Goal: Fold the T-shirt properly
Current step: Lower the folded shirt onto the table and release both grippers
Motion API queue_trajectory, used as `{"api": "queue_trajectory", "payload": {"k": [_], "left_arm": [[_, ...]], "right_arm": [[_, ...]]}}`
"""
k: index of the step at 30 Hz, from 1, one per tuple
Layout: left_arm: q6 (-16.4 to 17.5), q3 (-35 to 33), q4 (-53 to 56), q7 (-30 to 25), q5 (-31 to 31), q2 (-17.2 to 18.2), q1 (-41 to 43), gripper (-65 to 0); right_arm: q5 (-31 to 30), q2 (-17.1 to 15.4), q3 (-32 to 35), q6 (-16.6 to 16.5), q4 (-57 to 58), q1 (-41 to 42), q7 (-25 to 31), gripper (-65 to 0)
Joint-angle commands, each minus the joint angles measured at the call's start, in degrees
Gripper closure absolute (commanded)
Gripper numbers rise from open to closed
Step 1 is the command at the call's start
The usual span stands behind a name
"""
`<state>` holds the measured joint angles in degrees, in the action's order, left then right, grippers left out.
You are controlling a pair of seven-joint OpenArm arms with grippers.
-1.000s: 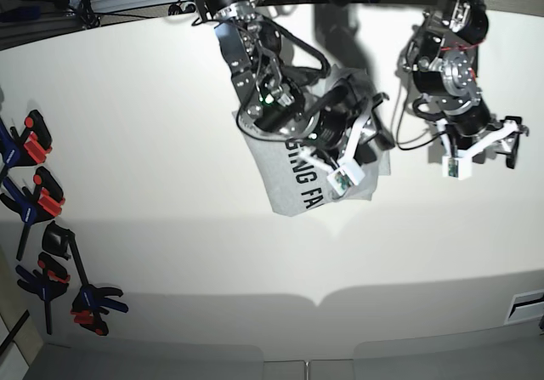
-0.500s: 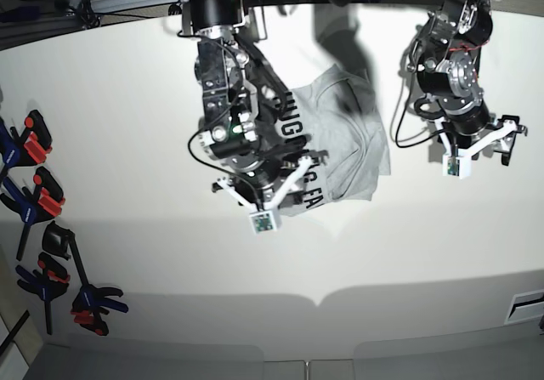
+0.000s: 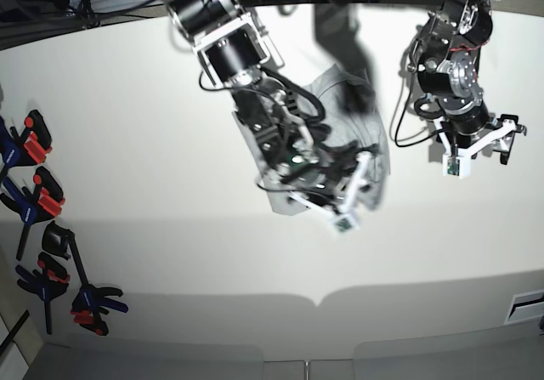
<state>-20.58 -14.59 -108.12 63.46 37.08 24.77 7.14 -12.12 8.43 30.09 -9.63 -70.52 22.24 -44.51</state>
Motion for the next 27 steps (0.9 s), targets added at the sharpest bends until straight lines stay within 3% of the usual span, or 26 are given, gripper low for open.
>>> {"api": "queue_trajectory", "payload": {"k": [1, 5, 7, 11, 13, 18, 21, 25, 27], "left_arm": [[-1.11, 0.28, -1.07, -0.52, 1.4, 0.48, -0.66, -39.3], [-1.11, 0.28, -1.07, -0.52, 1.38, 0.5, -0.66, -39.3], [-1.11, 0.28, -1.07, -0.52, 1.38, 0.5, -0.66, -39.3], [-1.11, 0.28, -1.07, -0.52, 1.38, 0.48, -0.66, -39.3], [-1.11, 0.28, -1.07, -0.48, 1.38, 0.48, -0.66, -39.3], [-1.11, 0.28, -1.07, -0.52, 1.38, 0.5, -0.66, -39.3], [-1.11, 0.28, -1.11, -1.2, 1.4, 0.48, -0.66, -39.3], [-1.11, 0.28, -3.63, -3.89, 1.36, 0.48, -0.66, -39.3], [-1.14, 0.28, -6.69, -4.44, 1.36, 0.48, -0.68, -39.3]], "right_arm": [[-0.33, 0.57, 1.2, -0.66, -1.01, 2.25, 1.49, -22.0], [-0.15, 0.57, 3.58, -1.49, -1.18, 3.78, 1.03, -22.0], [-0.28, 0.57, 3.5, -3.54, -1.6, 3.76, 0.57, -22.0], [-7.32, 0.57, 2.64, -13.62, -1.57, 3.76, 3.32, -22.0], [-10.62, 0.57, 2.45, -16.85, -1.57, 3.74, 5.01, -22.0], [-10.73, 0.57, 2.45, -16.94, -1.36, 3.8, 7.37, -22.0], [-7.32, 0.57, 1.33, -16.41, -2.47, 4.61, 5.95, -22.0], [-1.44, 0.57, -7.37, -9.79, -9.09, 4.52, 3.87, -22.0], [0.72, 0.57, -13.64, -9.64, -13.29, 4.57, 1.42, -22.0]]}}
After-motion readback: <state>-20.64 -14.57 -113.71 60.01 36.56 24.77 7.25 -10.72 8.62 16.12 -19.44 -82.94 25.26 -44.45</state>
